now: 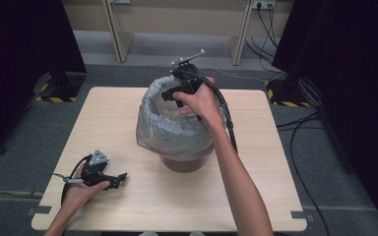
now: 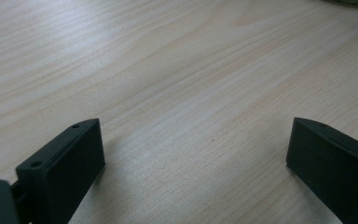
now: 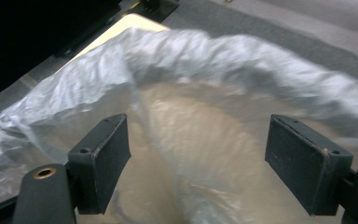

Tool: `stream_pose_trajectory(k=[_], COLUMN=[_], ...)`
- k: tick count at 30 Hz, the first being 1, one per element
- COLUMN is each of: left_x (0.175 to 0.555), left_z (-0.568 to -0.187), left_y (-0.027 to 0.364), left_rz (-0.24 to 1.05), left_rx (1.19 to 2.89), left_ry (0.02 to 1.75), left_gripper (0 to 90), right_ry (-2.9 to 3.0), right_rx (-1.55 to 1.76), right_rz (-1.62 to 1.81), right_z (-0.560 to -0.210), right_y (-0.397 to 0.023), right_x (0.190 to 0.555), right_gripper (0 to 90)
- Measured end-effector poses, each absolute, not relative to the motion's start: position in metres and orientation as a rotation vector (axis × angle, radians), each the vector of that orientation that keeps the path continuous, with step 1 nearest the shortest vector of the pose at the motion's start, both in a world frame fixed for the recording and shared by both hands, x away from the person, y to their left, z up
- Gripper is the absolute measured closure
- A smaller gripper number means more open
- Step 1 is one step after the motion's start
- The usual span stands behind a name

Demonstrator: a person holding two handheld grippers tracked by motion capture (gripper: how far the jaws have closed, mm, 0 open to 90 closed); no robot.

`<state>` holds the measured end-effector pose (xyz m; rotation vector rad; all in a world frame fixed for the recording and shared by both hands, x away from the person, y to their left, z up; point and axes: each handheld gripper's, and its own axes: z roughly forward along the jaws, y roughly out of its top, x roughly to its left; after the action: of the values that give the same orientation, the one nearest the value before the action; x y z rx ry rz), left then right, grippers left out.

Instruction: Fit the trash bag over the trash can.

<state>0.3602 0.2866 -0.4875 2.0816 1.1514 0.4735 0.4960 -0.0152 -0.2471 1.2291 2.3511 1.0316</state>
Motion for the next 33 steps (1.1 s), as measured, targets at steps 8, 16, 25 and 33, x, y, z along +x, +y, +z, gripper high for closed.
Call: stream_pose_trajectory(k=[8, 16, 25, 33], left_x=[0.360, 0.360, 0.360, 0.360], left_z=[-0.488, -0.488, -0.488, -0.488], left_y=[0.287, 0.287, 0.287, 0.287], left_rz=[0.473, 0.474, 0.473, 0.474], left_rx=[2.082, 2.082, 2.082, 2.082], left_ry=[1.151, 1.151, 1.151, 1.151], left_gripper=[3.1, 3.1, 3.1, 3.1], right_ry=[2.296, 2.367, 2.380, 2.445], right_rx=[1.342, 1.309, 1.262, 1.093], right_rz=[0.979, 0.785, 0.898, 0.938], right_z=[-0.255, -0.269, -0.264, -0.257], right_y=[-0.037, -0.027, -0.019, -0.001], right_x=[0.505, 0.507, 0.500, 0.479], right_gripper=[25.8, 24.5, 22.1, 21.8])
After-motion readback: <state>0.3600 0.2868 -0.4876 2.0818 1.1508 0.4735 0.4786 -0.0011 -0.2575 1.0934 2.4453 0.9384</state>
